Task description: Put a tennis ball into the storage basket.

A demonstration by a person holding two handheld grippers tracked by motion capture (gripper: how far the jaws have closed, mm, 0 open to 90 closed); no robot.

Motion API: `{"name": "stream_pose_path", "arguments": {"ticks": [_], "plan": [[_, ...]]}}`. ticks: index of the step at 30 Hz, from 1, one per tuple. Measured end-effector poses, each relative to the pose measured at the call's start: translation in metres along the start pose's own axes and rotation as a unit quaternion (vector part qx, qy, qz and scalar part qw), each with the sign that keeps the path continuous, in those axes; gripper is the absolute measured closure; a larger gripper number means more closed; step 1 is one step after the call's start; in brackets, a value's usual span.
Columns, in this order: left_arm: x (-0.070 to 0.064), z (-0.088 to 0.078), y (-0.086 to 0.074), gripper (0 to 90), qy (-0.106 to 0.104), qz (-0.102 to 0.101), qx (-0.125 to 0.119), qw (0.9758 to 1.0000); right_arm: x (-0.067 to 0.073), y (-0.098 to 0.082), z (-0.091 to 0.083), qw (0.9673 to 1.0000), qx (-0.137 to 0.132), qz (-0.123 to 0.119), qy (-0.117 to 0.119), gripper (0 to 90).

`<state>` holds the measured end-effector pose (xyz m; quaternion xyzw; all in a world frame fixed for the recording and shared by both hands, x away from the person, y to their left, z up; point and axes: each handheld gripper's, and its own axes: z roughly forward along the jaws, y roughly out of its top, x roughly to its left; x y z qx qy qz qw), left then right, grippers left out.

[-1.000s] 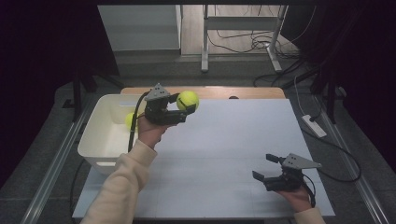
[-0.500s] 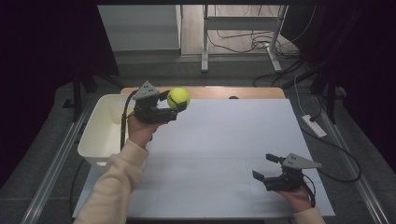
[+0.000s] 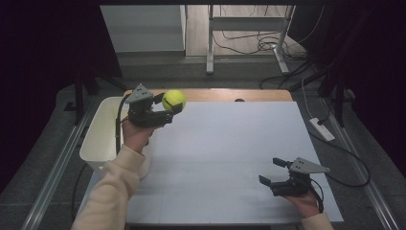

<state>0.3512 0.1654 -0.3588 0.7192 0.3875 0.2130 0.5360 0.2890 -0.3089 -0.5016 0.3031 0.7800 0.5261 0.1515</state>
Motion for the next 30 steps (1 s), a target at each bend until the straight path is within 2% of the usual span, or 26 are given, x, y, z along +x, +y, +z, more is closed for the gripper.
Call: {"name": "stream_pose_path", "arguments": {"ticks": [15, 24, 30], "plan": [[0.018, -0.019, -0.001, 27.4, 0.036, -0.015, -0.004, 0.9992, 0.0, 0.0, 0.001, 1.0, 0.001, 0.001, -0.001, 8.0], [0.029, -0.028, -0.004, 27.4, 0.055, -0.022, -0.002, 0.9982, 0.0, 0.0, 0.001, 1.0, 0.0, 0.0, -0.002, 8.0], [0.04, -0.037, -0.01, 27.3, 0.071, -0.034, 0.002, 0.9969, 0.0, 0.0, 0.001, 1.0, 0.0, 0.0, -0.002, 8.0]]}}
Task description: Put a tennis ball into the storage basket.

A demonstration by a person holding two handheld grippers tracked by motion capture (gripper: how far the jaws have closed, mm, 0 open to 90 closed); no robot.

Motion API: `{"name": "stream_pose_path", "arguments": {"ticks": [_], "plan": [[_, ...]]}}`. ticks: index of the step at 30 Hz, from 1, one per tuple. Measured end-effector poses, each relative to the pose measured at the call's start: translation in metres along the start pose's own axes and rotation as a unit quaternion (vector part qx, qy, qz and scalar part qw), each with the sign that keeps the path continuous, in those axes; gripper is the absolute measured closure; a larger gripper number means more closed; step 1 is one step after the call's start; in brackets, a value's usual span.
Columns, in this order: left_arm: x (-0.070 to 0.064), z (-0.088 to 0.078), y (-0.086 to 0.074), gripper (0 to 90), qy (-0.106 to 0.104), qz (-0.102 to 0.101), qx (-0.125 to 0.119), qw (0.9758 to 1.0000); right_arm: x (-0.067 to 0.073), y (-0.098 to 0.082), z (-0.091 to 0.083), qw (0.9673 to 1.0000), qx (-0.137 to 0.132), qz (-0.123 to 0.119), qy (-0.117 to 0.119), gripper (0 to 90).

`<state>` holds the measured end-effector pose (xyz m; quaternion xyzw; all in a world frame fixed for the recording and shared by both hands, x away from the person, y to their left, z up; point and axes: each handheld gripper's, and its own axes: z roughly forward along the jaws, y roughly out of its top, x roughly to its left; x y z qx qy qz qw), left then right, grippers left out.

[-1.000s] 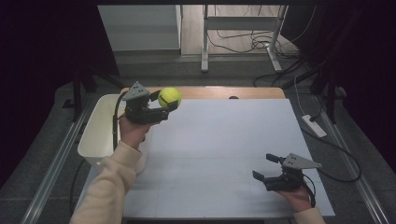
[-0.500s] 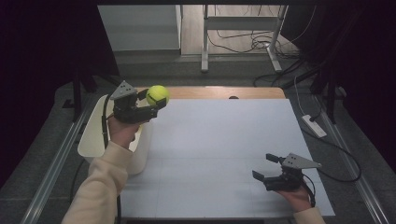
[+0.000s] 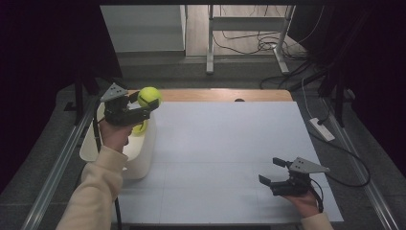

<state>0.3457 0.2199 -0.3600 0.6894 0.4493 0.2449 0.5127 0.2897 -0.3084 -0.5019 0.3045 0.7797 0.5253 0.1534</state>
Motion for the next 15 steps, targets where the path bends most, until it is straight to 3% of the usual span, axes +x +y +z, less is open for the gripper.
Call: {"name": "stream_pose_path", "arguments": {"ticks": [15], "plan": [[0.018, -0.01, -0.013, 27.3, 0.026, -0.011, 0.018, 0.9994, 0.0, 0.0, 0.0, 1.0, 0.003, 0.0, 0.0, 8.0]]}}
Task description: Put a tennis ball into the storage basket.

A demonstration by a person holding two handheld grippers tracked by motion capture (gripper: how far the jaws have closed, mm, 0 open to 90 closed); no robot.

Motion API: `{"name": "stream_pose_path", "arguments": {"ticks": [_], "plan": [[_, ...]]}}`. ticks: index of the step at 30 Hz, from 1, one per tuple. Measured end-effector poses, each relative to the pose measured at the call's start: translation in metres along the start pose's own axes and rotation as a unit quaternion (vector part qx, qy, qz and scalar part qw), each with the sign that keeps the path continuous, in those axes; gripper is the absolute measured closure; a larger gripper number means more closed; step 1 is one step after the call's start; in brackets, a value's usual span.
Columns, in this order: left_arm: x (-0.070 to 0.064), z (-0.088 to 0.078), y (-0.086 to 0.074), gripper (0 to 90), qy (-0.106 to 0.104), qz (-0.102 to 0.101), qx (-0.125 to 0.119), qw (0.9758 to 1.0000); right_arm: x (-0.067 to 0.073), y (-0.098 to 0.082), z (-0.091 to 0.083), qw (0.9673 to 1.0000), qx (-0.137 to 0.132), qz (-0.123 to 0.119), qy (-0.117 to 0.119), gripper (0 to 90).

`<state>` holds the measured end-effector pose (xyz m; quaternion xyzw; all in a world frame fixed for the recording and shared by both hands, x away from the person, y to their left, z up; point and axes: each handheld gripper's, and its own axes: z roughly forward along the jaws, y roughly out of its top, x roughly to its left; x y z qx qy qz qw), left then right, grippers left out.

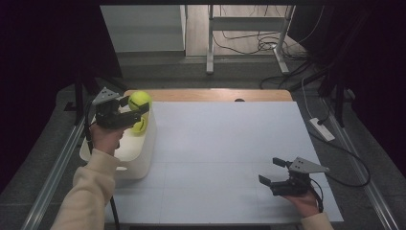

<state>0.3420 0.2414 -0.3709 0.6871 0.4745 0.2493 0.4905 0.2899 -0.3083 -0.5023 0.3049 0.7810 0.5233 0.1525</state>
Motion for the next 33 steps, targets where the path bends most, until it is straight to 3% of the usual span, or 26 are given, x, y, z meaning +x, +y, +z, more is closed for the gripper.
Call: {"name": "stream_pose_path", "arguments": {"ticks": [11, 20, 25, 33], "plan": [[0.017, -0.004, -0.011, 27.3, 0.021, -0.018, 0.01, 0.9996, 0.0, 0.0, 0.001, 1.0, 0.001, -0.001, 0.0, 8.0], [0.024, -0.005, -0.015, 27.3, 0.032, -0.023, 0.015, 0.9991, 0.001, 0.0, 0.001, 1.0, 0.002, 0.0, 0.0, 8.0], [0.029, -0.002, -0.019, 27.3, 0.046, -0.023, 0.029, 0.9983, 0.0, 0.0, 0.002, 1.0, 0.003, -0.002, 0.0, 8.0], [0.035, 0.003, -0.024, 27.2, 0.05, -0.032, 0.045, 0.9972, 0.0, 0.0, 0.002, 1.0, 0.003, -0.002, 0.0, 8.1]]}}
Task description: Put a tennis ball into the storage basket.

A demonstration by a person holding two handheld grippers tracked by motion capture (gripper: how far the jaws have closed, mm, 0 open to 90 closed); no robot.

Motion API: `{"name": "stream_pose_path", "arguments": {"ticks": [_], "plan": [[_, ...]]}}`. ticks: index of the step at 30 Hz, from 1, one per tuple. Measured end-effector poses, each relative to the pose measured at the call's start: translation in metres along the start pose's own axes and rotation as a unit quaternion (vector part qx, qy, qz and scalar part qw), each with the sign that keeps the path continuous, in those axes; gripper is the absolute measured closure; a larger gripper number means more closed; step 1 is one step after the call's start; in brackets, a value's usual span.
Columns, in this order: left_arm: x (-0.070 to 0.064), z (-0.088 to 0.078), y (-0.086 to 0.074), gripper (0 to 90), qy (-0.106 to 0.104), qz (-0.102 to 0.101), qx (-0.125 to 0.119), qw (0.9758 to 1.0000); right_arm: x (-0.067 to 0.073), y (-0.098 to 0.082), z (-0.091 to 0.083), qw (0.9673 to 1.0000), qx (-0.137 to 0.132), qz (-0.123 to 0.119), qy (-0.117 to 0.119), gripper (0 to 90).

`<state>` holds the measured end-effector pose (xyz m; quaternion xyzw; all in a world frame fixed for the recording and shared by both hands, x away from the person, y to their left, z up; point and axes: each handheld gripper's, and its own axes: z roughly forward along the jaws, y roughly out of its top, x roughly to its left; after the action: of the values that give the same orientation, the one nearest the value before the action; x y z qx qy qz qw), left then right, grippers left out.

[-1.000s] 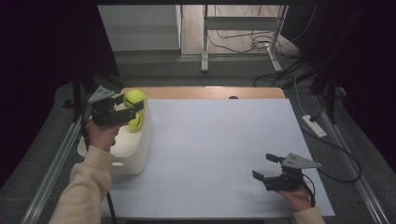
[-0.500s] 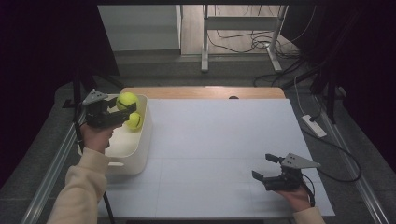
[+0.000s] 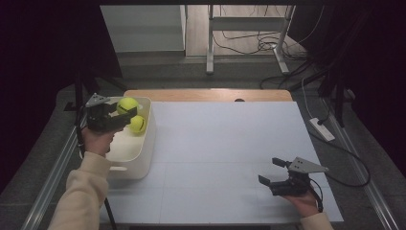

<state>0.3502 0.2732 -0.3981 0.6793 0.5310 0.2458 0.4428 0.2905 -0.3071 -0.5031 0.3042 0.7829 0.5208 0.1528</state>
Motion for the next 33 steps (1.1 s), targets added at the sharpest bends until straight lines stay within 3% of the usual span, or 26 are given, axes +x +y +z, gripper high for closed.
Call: {"name": "stream_pose_path", "arguments": {"ticks": [9, 18, 27, 33], "plan": [[0.003, 0.009, -0.002, 27.2, -0.005, -0.002, 0.034, 0.9994, 0.0, 0.0, 0.0, 1.0, 0.0, 0.0, 0.001, 8.1], [0.001, 0.015, -0.004, 27.1, -0.005, 0.005, 0.052, 0.9986, 0.0, 0.0, 0.0, 1.0, 0.0, -0.001, 0.002, 8.1], [0.001, 0.025, -0.008, 26.9, -0.01, 0.01, 0.104, 0.9945, 0.0, 0.0, 0.0, 1.0, 0.001, -0.001, 0.002, 8.1], [0.0, 0.026, -0.007, 26.9, -0.012, 0.013, 0.108, 0.9939, 0.0, 0.0, 0.0, 1.0, 0.0, 0.0, 0.001, 8.1]]}}
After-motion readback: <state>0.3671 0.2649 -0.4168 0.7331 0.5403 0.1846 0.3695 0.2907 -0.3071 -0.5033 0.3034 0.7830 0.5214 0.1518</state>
